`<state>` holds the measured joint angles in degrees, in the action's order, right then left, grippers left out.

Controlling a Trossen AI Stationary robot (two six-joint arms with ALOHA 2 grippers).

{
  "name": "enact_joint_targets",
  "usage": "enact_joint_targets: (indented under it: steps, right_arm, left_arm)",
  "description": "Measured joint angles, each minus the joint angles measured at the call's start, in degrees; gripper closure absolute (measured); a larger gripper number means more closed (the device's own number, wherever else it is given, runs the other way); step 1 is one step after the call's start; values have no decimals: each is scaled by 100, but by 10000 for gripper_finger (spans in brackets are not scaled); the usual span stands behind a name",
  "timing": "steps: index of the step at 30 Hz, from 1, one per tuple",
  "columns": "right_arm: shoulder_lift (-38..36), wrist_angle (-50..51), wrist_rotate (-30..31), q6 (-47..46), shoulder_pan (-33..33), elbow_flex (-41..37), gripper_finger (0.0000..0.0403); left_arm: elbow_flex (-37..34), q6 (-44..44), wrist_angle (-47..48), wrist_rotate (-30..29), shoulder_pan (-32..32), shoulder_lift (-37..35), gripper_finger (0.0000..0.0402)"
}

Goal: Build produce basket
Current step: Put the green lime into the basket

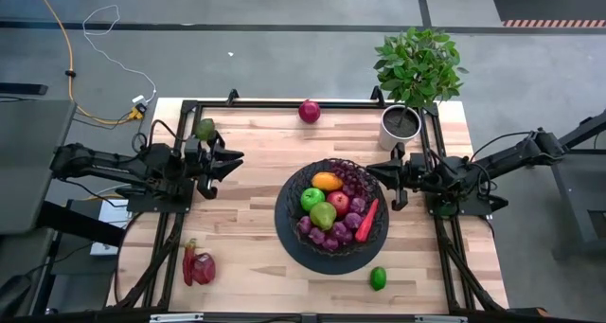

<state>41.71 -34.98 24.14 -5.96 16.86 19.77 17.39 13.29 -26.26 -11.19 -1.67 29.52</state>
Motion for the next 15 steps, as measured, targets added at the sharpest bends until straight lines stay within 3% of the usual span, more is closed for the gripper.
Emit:
enact_joint_targets:
  steps: [6, 15]
  right_arm:
    - [0, 1, -13, -7, 0, 0, 403]
    - [0, 0, 125, -902, -1, 0, 388]
  left_arm:
    - [0, 5, 7, 22, 0, 1, 393]
    - [0, 158, 7, -190, -2, 2, 400]
